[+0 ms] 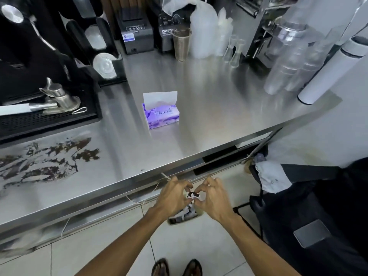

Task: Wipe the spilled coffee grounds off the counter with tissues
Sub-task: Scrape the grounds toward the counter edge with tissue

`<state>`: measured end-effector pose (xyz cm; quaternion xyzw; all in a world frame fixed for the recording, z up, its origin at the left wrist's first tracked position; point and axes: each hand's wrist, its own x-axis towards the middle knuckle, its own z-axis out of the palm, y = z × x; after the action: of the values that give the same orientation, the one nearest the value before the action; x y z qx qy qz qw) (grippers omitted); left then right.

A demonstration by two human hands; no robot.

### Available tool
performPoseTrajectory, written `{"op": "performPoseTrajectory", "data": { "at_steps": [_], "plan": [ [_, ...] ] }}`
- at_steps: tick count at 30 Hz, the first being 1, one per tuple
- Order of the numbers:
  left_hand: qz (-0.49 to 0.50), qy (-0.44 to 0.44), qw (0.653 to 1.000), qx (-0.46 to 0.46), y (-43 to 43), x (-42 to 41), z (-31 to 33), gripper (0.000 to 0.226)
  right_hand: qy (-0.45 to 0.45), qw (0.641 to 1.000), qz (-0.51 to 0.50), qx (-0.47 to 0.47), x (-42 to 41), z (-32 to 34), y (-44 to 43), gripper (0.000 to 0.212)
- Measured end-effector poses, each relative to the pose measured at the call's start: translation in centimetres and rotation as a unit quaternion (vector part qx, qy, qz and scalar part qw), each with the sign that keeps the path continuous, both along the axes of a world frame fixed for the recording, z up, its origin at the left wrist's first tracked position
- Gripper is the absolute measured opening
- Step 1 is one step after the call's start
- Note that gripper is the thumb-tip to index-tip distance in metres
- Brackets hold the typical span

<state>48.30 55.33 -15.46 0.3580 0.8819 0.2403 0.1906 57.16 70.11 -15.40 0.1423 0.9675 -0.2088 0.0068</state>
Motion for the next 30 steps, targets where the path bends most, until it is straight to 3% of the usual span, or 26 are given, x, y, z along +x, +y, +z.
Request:
{"op": "performPoseTrajectory", "data": {
  "at_steps": [7, 11, 13, 17, 21, 25, 30],
  "plan": [
    [-0.003, 0.02, 1.0, 0.012, 0.9, -1.1, -17.9, 0.03, -0.018, 1.0, 0.001, 0.022, -1.4, -16.8, 0.5, 0.024],
    [-0.025, 0.006, 1.0, 0.001, 0.8, -1.1, -29.3, 0.028, -0.03, 0.999, 0.003, 0.024, -1.3, -27.5, 0.3, 0.027],
    [-0.022, -0.044, 0.999, -0.002, 0.5, -1.3, -35.0, 0.03, -0.035, 0.999, 0.003, 0.017, -1.2, -32.5, 0.3, 0.03],
    [-0.006, -0.065, 0.995, -0.077, 0.1, -1.7, -43.5, 0.068, -0.082, 0.997, 0.012, 0.006, -0.9, -40.0, 0.3, 0.037],
    [-0.013, -0.094, 0.989, -0.115, -0.6, -2.1, -46.0, 0.054, -0.12, 0.993, -0.003, 0.01, -0.2, -42.4, 0.8, 0.046],
    [0.02, -0.1, 0.987, -0.123, -2.3, -2.2, -43.7, 0.05, -0.121, 0.992, -0.028, -0.019, 0.6, -38.7, 1.1, 0.042],
    [0.01, -0.066, 0.989, -0.132, -3.7, -1.5, -32.4, 0.04, -0.105, 0.993, -0.052, -0.028, 1.3, -28.6, 0.7, 0.032]
  ]
}}
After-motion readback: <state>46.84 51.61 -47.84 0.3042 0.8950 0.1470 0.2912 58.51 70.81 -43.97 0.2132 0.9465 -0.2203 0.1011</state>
